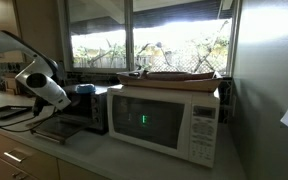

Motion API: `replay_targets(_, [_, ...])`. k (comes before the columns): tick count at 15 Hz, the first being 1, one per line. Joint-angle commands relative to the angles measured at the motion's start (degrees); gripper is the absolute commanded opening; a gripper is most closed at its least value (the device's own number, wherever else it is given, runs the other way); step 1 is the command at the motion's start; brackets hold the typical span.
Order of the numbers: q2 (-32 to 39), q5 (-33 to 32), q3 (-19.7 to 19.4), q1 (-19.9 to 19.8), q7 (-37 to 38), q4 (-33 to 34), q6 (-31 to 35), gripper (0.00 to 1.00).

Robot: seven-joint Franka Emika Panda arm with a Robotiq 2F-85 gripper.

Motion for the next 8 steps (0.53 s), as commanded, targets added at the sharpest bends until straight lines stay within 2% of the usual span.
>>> replay_targets(1, [-1.84,-13.06,3.53,-0.81,12.65,-3.83,1.21,0.02])
replay_targets(2, [-1.61,-17.58,1.39,2.54,16.07,-4.33,3.97,0.02])
replay_targets(5, [-1.65,-29.72,2.74,2.90,25.12,-6.72,9.66,0.02])
replay_targets(8, [-1.14,-40.86,4.97,1.18,31.58,-10.29,13.83,0.02])
